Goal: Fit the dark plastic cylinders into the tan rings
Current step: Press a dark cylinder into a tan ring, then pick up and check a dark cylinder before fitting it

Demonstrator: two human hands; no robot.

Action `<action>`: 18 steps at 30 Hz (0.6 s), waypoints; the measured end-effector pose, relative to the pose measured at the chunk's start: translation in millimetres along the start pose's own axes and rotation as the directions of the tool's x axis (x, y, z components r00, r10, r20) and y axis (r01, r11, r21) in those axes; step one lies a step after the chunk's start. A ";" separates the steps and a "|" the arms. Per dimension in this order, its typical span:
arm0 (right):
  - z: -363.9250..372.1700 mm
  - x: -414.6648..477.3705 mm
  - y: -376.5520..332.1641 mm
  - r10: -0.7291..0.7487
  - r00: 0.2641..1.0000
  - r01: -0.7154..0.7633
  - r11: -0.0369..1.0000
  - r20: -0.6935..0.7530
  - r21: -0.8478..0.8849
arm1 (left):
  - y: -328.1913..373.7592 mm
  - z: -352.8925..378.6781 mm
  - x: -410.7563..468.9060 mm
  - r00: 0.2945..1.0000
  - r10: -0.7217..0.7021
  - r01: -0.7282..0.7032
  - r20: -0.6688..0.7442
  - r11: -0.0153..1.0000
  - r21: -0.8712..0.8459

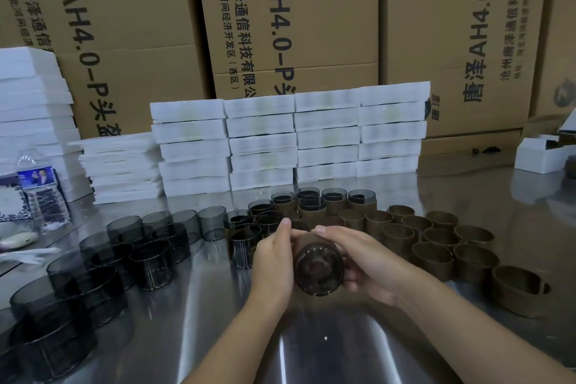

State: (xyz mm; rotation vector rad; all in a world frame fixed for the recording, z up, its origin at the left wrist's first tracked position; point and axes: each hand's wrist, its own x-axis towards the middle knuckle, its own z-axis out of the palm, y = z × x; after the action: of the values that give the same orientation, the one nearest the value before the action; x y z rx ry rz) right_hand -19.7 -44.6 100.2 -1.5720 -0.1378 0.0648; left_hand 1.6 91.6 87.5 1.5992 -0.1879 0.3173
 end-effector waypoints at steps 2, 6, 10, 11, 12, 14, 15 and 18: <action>2.6 -0.2 0.8 -0.001 0.999 0.001 1.000 -0.039 0.002 | 0.3 -2.3 1.0 0.998 0.059 -0.058 -0.014 0.997 0.056; -0.4 4.9 3.6 -0.084 0.969 0.083 0.996 -0.232 -0.015 | 4.5 -13.3 6.5 0.960 0.221 -0.182 -0.174 0.959 0.216; -7.9 9.6 7.7 -0.310 0.878 0.179 0.919 -0.364 -0.350 | 3.5 -38.1 25.5 0.793 0.276 -0.105 -0.543 0.940 0.325; -8.7 10.2 10.2 -0.364 0.855 0.197 0.887 -0.369 -0.419 | 1.7 -45.2 31.2 0.744 0.192 -0.004 -0.640 0.959 0.283; -8.9 10.9 13.2 -0.411 0.836 0.212 0.853 -0.364 -0.477 | 0.0 -52.5 35.6 0.687 0.093 0.085 -0.720 0.975 0.206; -8.4 12.5 18.2 -0.482 0.804 0.238 0.798 -0.349 -0.553 | -1.9 -62.8 39.9 0.597 -0.061 0.186 -0.800 0.980 0.064; -8.4 13.6 20.3 -0.508 0.792 0.252 0.777 -0.338 -0.577 | -3.3 -65.5 40.8 0.574 -0.113 0.210 -0.811 0.978 0.013; -6.6 13.9 23.1 -0.549 0.788 0.274 0.718 -0.279 -0.640 | -8.4 -66.8 42.5 0.568 -0.140 0.231 -0.811 0.973 -0.006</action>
State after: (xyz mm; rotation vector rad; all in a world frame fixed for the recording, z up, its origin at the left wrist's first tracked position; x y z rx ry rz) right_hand -4.0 -49.4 77.8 -2.0746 -0.1578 -0.7872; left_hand 38.6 161.7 95.0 1.4007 0.7280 0.8751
